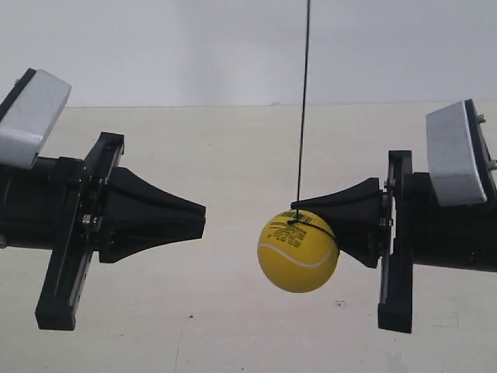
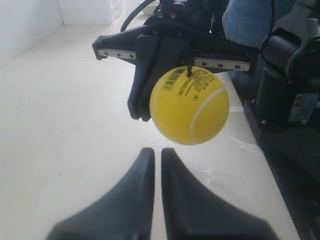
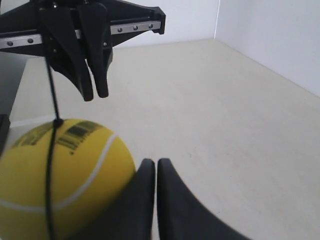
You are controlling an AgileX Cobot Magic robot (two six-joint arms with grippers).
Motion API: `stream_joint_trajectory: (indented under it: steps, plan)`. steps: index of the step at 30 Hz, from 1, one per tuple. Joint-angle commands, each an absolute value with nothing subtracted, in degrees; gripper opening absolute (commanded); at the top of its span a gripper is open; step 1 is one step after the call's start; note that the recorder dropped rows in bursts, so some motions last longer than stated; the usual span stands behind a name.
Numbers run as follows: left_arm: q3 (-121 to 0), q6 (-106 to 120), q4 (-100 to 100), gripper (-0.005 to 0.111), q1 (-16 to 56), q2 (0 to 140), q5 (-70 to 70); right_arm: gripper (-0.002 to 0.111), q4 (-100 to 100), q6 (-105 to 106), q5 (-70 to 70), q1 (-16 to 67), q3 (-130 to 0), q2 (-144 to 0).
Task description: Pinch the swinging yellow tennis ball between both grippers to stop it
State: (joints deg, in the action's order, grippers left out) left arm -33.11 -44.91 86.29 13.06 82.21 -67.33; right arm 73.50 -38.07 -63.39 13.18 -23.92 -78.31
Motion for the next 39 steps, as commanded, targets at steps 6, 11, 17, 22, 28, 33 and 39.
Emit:
stream_joint_trajectory:
  steps: [6,11,17,22,28,33,39]
  plan:
    - [-33.37,-45.37,87.54,0.005,13.34,82.38,-69.60,0.000,74.91,-38.43,-63.98,13.29,-24.13,-78.44]
    - [-33.37,-45.37,87.66,0.005,13.34,82.38,-69.96,0.000,75.35,-38.83,-63.98,13.29,-24.13,-78.44]
    - [-33.37,-45.61,88.01,0.005,13.34,82.38,-69.96,0.000,76.57,-39.48,-63.98,13.29,-24.13,-78.44]
    - [-33.37,-45.60,87.66,0.005,13.34,82.38,-69.96,0.000,76.64,-39.92,-64.43,13.29,-24.13,-78.44]
    - [-33.37,-45.50,86.33,0.005,13.34,82.38,-69.33,0.000,76.69,-39.79,-65.19,13.29,-24.13,-78.44]
    - [-33.37,-44.94,85.17,0.005,13.34,82.38,-67.13,0.000,76.69,-39.44,-65.19,13.29,-24.13,-78.44]
    - [-33.37,-43.91,83.56,0.005,13.34,82.46,-66.83,0.000,76.58,-39.06,-65.19,13.29,-24.13,-78.44]
